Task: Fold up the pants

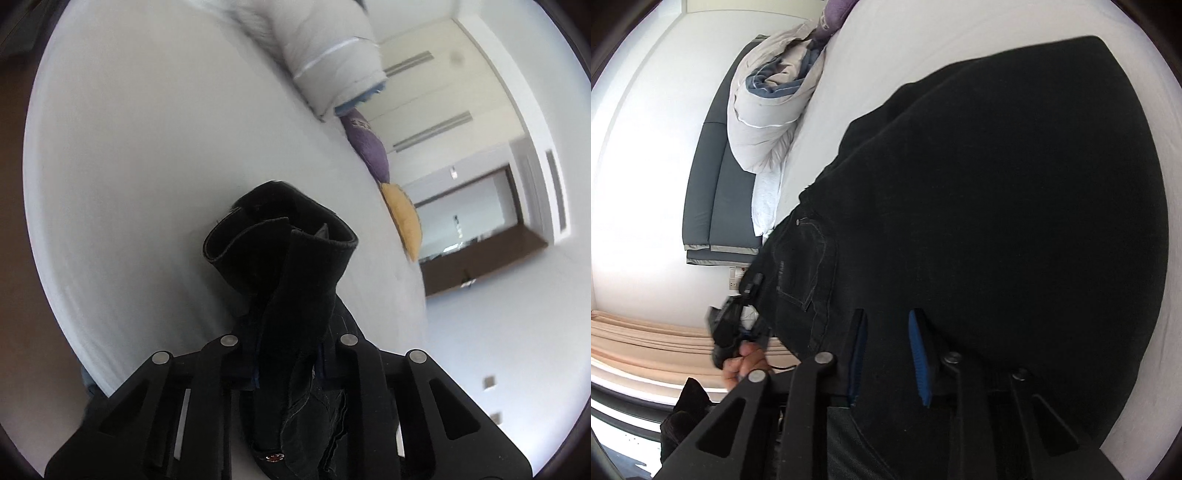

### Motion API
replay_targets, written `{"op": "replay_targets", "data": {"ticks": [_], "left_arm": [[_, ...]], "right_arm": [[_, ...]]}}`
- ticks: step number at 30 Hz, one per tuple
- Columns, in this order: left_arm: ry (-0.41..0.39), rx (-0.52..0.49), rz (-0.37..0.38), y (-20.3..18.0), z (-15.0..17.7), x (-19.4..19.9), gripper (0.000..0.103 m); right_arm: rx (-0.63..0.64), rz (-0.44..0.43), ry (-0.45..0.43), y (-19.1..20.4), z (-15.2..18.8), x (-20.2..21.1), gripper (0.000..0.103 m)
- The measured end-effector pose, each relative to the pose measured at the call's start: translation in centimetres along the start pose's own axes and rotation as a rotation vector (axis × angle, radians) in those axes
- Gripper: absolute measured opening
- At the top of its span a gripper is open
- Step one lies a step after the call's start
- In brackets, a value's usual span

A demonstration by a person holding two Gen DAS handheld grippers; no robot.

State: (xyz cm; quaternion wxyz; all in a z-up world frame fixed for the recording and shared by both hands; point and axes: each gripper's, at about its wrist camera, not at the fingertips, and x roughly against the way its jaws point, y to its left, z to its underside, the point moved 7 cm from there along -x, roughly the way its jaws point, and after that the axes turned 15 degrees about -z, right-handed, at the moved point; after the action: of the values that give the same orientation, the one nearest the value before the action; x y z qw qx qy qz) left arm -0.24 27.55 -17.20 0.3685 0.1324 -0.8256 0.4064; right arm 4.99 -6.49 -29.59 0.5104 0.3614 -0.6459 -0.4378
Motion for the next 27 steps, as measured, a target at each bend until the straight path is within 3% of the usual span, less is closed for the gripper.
{"op": "replay_targets", "data": {"ticks": [3, 5, 7, 9, 12, 16, 19, 24, 27], "left_arm": [[-0.092, -0.304, -0.002, -8.2, 1.6, 3.0, 0.014], [-0.124, -0.554, 0.013, -14.2, 5.3, 4.2, 0.012], [-0.128, -0.804, 0.04, -18.8, 10.9, 4.4, 0.008], [-0.113, -1.058, 0.034, -21.2, 17.9, 3.7, 0.004], [-0.114, -1.313, -0.007, -21.5, 25.6, 2.1, 0.002], [-0.112, -1.368, -0.005, -21.5, 29.4, 2.0, 0.002], [-0.133, -1.373, -0.026, -21.6, 29.2, 2.1, 0.001], [-0.244, -1.24, -0.149, -20.5, 23.0, 3.1, 0.002], [-0.249, -1.3, -0.239, -19.6, 21.2, 2.0, 0.002]], "right_arm": [[-0.012, -0.019, -0.015, -0.3, -0.1, 0.1, 0.02], [-0.024, -0.051, -0.028, -0.3, -0.2, 0.4, 0.024], [-0.054, -0.12, -0.063, 0.1, -0.4, 1.2, 0.04], [-0.073, -0.197, -0.13, 0.8, -0.8, 2.7, 0.067], [-0.068, -0.275, -0.199, 2.0, -1.6, 5.2, 0.085], [-0.029, -0.221, -0.206, 2.0, -2.2, 6.7, 0.093], [-0.055, -0.185, -0.171, 1.1, -2.0, 5.9, 0.093], [-0.026, -0.196, -0.151, 2.1, -2.3, 4.9, 0.093], [-0.046, -0.191, -0.146, 1.7, -2.7, 4.2, 0.093]]}}
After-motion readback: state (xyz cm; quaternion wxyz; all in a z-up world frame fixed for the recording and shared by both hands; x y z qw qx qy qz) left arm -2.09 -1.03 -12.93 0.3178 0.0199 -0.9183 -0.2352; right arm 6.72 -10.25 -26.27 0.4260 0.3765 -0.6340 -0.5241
